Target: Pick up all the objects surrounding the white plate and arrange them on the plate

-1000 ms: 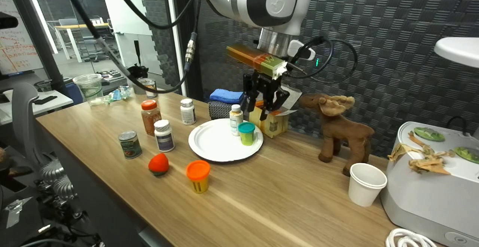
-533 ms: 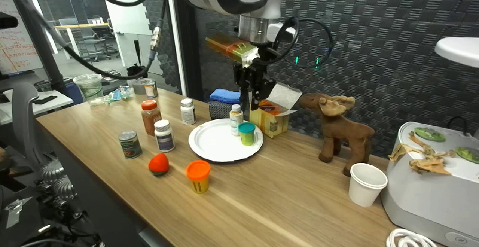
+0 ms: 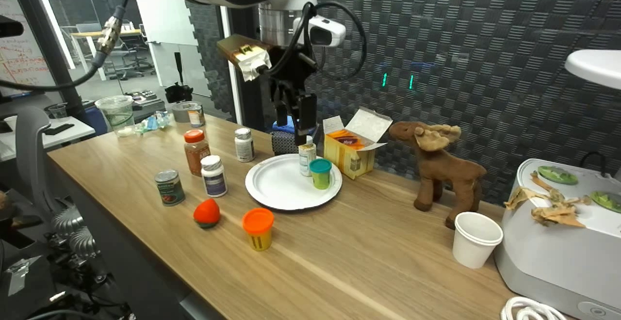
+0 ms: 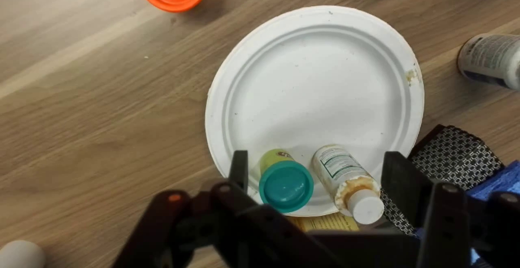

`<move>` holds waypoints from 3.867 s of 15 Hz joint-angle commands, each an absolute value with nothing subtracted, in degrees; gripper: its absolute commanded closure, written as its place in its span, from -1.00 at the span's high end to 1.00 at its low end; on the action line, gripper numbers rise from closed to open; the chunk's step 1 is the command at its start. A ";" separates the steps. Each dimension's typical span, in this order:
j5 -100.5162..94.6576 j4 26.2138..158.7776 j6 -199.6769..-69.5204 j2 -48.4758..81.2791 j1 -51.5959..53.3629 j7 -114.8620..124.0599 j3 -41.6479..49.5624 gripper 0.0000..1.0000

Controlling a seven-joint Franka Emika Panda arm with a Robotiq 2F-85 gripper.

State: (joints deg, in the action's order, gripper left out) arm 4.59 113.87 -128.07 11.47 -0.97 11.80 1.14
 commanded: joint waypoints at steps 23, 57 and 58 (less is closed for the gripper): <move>-5.89 134.61 -140.55 0.70 -1.42 35.30 6.44 1.00; 5.22 134.41 -135.16 8.21 -1.38 28.43 4.76 0.36; 4.98 134.42 -135.36 8.31 -1.33 28.72 4.81 0.17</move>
